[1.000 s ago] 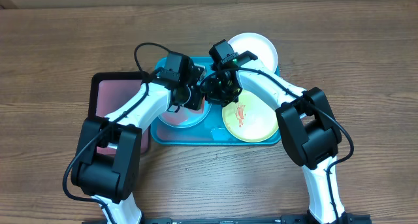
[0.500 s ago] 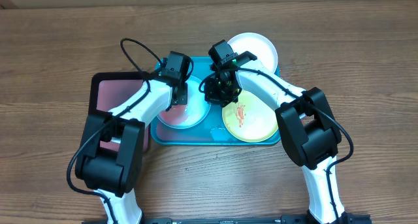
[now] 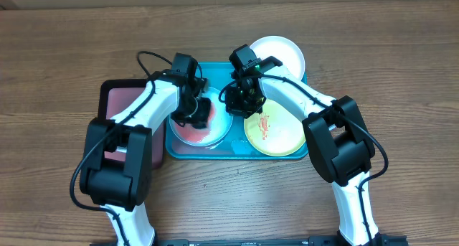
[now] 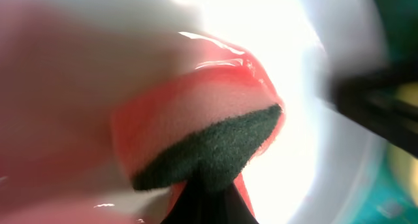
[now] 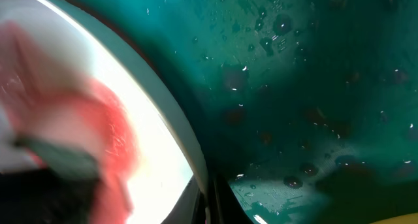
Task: Clean dirty plates on tray and stack at the side
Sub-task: 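Scrub the light blue plate with the sponge while the right gripper holds it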
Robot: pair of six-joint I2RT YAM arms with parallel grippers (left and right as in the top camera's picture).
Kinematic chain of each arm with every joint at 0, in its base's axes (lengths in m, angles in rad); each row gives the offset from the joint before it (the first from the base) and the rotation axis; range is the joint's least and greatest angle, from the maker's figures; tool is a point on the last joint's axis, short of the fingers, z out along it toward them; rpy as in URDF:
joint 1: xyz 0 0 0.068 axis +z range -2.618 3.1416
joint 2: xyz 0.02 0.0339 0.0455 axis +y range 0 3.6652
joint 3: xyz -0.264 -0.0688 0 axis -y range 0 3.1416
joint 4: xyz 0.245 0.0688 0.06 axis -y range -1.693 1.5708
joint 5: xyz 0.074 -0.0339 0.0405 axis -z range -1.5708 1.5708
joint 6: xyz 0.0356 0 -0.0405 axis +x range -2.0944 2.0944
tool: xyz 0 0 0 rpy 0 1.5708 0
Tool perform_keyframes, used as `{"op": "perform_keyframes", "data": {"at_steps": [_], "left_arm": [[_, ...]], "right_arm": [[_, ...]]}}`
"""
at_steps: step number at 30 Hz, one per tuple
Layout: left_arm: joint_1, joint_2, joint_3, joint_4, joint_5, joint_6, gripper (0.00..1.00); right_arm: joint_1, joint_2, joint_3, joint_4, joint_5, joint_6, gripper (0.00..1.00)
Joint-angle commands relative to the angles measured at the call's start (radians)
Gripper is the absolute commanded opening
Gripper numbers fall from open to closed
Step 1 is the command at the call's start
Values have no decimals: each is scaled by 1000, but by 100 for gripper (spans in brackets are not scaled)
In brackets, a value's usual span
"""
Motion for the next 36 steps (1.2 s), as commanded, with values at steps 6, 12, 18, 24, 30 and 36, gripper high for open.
{"op": "perform_keyframes", "data": {"at_steps": [6,12,18,24,30,36], "left_arm": [[-34,64,-3,114,28,-12,4],[-30,64,4,175,-414,-265,4],[-5,64,130,-52,-678,-426,4],[-13,64,256,-240,-511,-383,4],[-16,64,269,-320,-163,-192,4],[-13,64,297,-363,-86,-137,4]], "right_arm": [[3,11,-1,18,-6,17,4],[3,11,-1,18,-6,17,4],[3,11,-1,5,-6,17,4],[3,11,-1,-18,-6,17,4],[3,10,0,-99,-39,48,4],[1,10,4,-146,-214,74,4]]}}
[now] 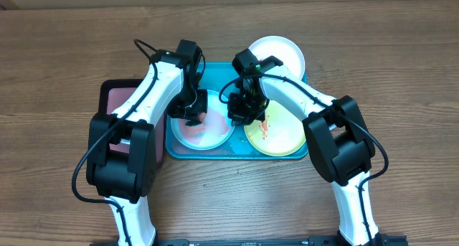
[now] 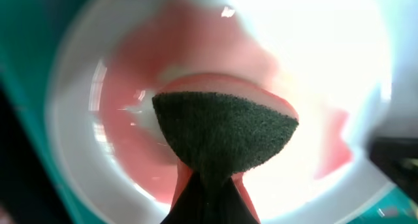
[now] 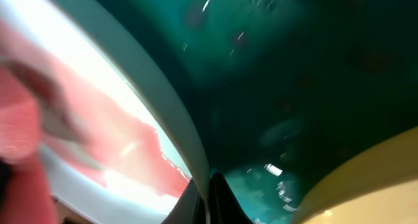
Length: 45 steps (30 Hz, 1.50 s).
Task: Clean dirty plates on tray and stack at the side
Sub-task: 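Scrub the light blue plate with the sponge while the right gripper holds it, then lift the light blue plate with the right gripper, tilting it up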
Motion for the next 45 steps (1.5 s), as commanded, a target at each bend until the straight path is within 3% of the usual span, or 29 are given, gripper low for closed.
{"op": "perform_keyframes", "data": {"at_steps": [1,5,13,18,27,35,45], "left_arm": [[-5,10,64,-37,94,61,4],[-1,10,185,-116,94,53,4],[40,10,412,-210,90,-23,4],[73,10,419,-204,86,-101,4],[78,10,418,-231,16,-122,4],[78,10,418,-268,-43,-124,4],[78,10,418,-247,-73,-123,4]], "right_arm": [[2,10,4,1,-126,34,4],[0,8,8,1,-72,32,4],[-1,-35,117,-4,228,-9,4],[0,-102,132,-9,348,-34,4],[38,-259,132,-84,682,-35,4],[144,-359,132,-148,1104,9,4],[214,-365,132,-260,1452,250,4]]}}
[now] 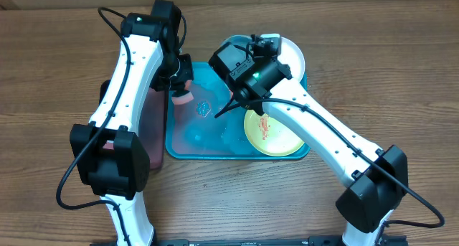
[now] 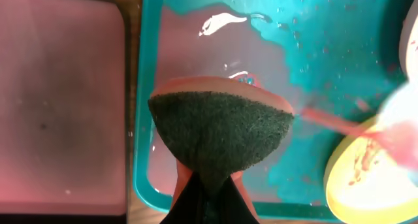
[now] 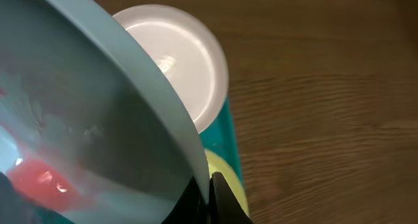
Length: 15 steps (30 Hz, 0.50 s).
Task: Clean dirty plates on tray and stack at the side
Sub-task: 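Lift the light blue plate with the right gripper, tilting it up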
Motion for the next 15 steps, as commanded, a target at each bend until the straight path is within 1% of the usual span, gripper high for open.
{"op": "perform_keyframes", "data": {"at_steps": [1,7,9,13,15], "left_arm": [[-2,-1,21,17,-31,-15,4],[-2,-1,21,45,-57,-15,4],[-2,-1,21,59,-57,-32,4],[-2,-1,21,84,-54,-41,4],[-2,-1,21,87,-54,-41,4]], "right_arm": [[34,-23,27,-18,232,143,4],[107,-23,27,-19,261,188,4],[134,-23,27,-20,272,193,4],[177,-23,27,-50,349,280,4],[190,-23,27,-57,388,289,4]]}}
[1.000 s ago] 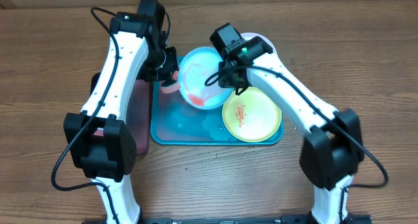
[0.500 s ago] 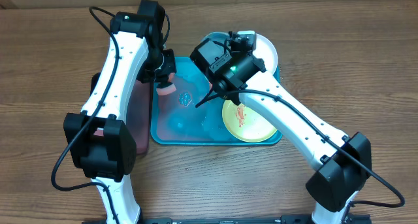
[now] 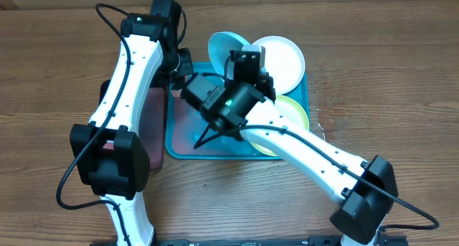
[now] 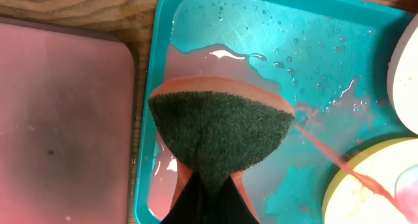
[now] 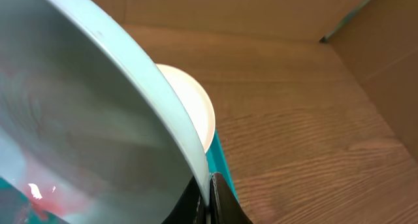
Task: Clean dirty plates on tray and stack at the side
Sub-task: 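Lift the light blue plate with the right gripper, tilting it up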
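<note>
My right gripper is shut on the rim of a light blue plate. It holds the plate tilted above the teal tray's back edge, and the plate shows beside a white plate lying on the table. A yellow plate with orange smears lies at the tray's right. My left gripper is shut on a pink sponge with a green scouring face over the tray's left side. Pink liquid pools in the tray.
A dark pink mat lies on the wood table left of the tray. The white plate sits behind the tray's back right corner. A cardboard wall stands along the table's far side. My right arm crosses over the tray.
The right gripper has moved back and up with the blue plate, now near the white plate. The left gripper with the sponge has shifted slightly towards the tray's back left.
First the sponge in my left gripper was pressed in the pink-smeared plate on the tray's left, with the right gripper on its rim. Later the sponge still lay in it. Then the plate was off the tray and tilted, the sponge drawn aside; now it hangs by the white plate.
</note>
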Robot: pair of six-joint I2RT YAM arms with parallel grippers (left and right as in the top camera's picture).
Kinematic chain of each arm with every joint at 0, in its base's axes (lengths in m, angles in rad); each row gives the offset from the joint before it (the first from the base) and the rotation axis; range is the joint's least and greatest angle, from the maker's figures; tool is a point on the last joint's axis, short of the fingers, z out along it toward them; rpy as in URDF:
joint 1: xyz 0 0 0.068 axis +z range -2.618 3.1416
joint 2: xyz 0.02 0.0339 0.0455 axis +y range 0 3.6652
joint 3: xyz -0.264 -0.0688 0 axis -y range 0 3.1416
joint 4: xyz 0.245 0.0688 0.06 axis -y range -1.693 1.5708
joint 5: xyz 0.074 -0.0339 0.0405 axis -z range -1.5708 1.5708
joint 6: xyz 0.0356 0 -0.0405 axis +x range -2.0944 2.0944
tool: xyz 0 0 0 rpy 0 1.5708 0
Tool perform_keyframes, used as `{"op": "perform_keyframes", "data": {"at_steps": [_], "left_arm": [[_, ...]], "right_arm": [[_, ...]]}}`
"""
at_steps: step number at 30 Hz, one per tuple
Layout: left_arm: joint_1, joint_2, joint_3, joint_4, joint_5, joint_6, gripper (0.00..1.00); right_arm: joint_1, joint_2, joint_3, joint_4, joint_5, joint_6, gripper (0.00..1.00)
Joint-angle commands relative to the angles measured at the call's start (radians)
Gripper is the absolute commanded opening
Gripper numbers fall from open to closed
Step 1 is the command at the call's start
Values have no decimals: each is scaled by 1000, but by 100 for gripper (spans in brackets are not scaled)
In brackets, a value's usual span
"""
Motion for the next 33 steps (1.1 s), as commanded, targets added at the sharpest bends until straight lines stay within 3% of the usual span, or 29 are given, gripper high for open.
{"op": "perform_keyframes", "data": {"at_steps": [1,11,33], "left_arm": [[-2,-1,21,5,-14,-19,4],[-2,-1,21,5,-14,-39,4],[-2,-1,21,8,-14,-45,4]], "right_arm": [[13,-23,27,-2,126,74,4],[21,-23,27,-2,313,74,4],[21,-23,27,-1,310,74,4]]}}
